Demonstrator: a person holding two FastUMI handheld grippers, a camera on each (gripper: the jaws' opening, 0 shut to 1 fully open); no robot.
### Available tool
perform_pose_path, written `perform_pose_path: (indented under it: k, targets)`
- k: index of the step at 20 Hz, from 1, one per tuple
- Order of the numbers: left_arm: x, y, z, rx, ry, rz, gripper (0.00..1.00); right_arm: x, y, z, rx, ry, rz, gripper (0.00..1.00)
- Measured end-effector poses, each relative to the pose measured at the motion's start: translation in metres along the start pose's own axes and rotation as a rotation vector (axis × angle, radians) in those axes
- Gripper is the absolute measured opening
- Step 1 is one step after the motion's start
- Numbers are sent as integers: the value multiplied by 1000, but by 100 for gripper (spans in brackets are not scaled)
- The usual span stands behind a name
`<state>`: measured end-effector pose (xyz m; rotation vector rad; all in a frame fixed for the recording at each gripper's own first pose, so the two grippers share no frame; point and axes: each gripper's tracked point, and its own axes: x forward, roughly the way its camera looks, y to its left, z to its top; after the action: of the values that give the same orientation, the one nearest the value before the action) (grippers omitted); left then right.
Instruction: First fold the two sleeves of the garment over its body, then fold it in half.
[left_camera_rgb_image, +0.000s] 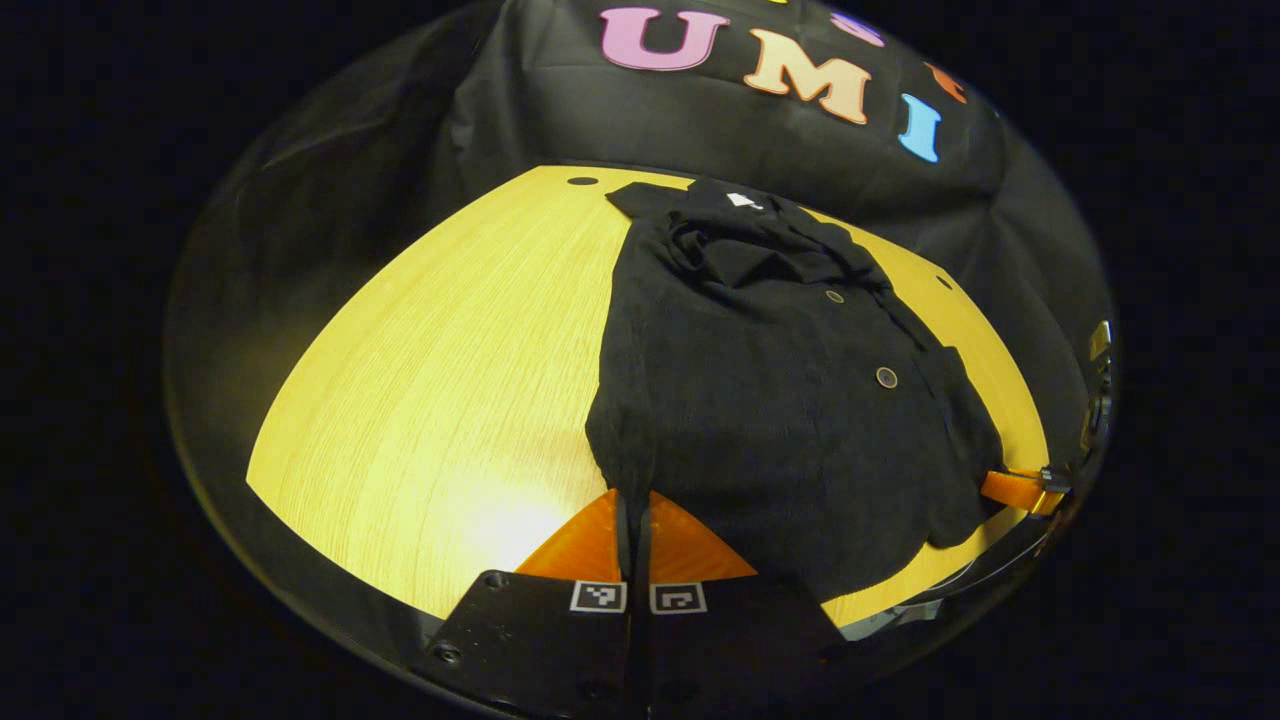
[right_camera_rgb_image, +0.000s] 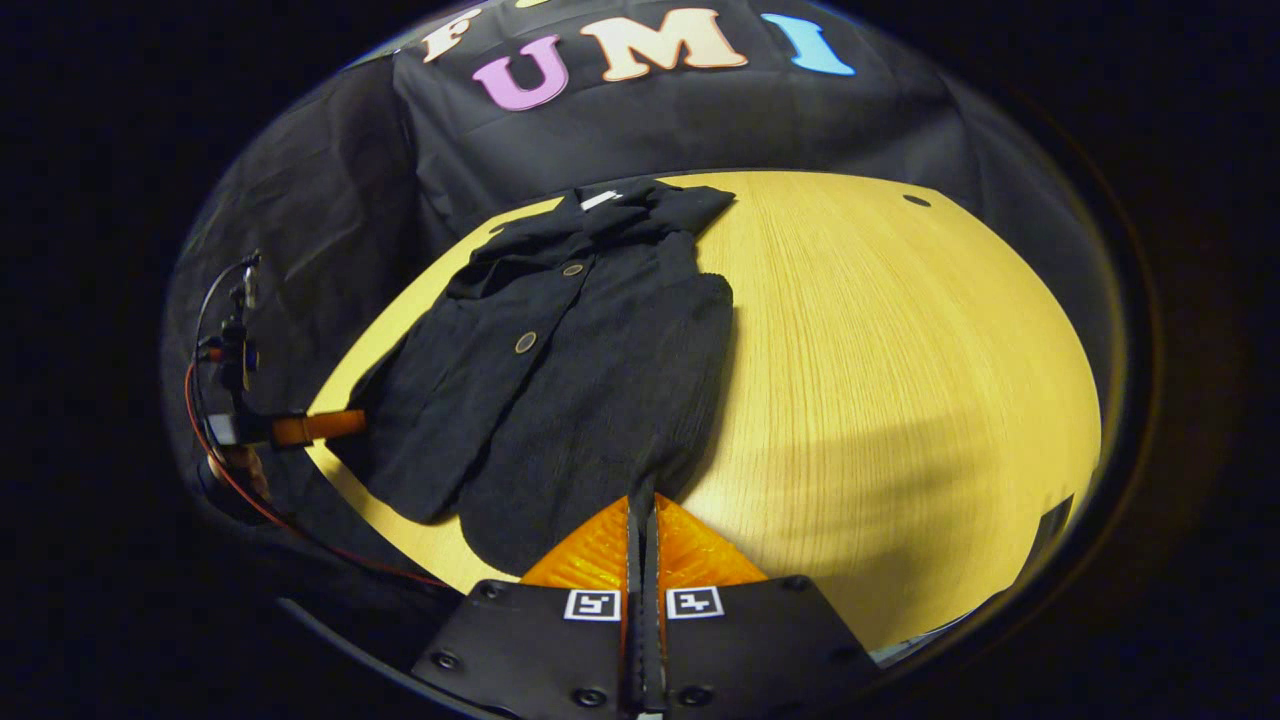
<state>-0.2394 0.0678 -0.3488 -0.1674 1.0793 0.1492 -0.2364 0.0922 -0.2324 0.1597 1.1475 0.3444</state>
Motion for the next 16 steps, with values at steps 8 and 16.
perform_pose_path:
  k: [8, 16]
  targets:
    - [-25, -11, 26, -6, -27, -41, 0, -25, 24, 37, 7, -61, 44, 2]
    - [-37, -26, 110, -2, -140, -105, 0, -43, 54, 124, -7, -197, 100, 2]
